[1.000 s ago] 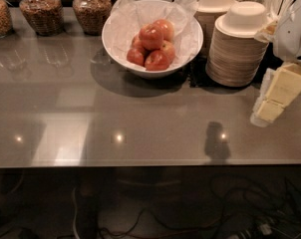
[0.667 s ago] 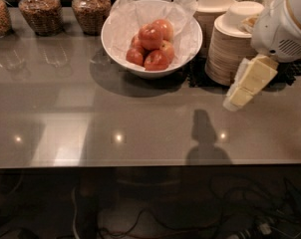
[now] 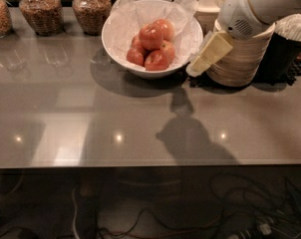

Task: Pick apple from white bowl

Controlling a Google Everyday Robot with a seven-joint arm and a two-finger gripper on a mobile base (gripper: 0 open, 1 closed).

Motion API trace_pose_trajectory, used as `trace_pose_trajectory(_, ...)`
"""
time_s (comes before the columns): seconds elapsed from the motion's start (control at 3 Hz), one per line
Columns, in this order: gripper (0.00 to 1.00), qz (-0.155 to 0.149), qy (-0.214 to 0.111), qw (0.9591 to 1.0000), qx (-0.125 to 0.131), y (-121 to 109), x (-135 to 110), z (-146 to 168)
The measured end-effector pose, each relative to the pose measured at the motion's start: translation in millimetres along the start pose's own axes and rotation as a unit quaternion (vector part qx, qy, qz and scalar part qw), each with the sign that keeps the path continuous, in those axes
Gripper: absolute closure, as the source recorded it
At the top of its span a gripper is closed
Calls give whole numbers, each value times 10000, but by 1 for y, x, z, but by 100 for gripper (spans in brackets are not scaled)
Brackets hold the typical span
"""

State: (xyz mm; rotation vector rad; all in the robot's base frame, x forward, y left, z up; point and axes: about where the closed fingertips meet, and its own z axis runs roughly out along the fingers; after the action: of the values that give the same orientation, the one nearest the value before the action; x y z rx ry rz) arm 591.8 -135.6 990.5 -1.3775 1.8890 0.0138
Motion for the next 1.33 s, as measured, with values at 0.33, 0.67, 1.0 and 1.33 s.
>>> trace_pose_trajectory(0.33,0,128,-136,9998,45,-22,-24,31)
trace_pose_trajectory(0.67,0,155,-191,9997,-89,-33,-45,64)
trace_pose_trajectory(1.0,0,154,-230,9992,-302,-36,-57,95)
trace_pose_trajectory(1.33,0,127,-317,9984,-443,-37,-65,117)
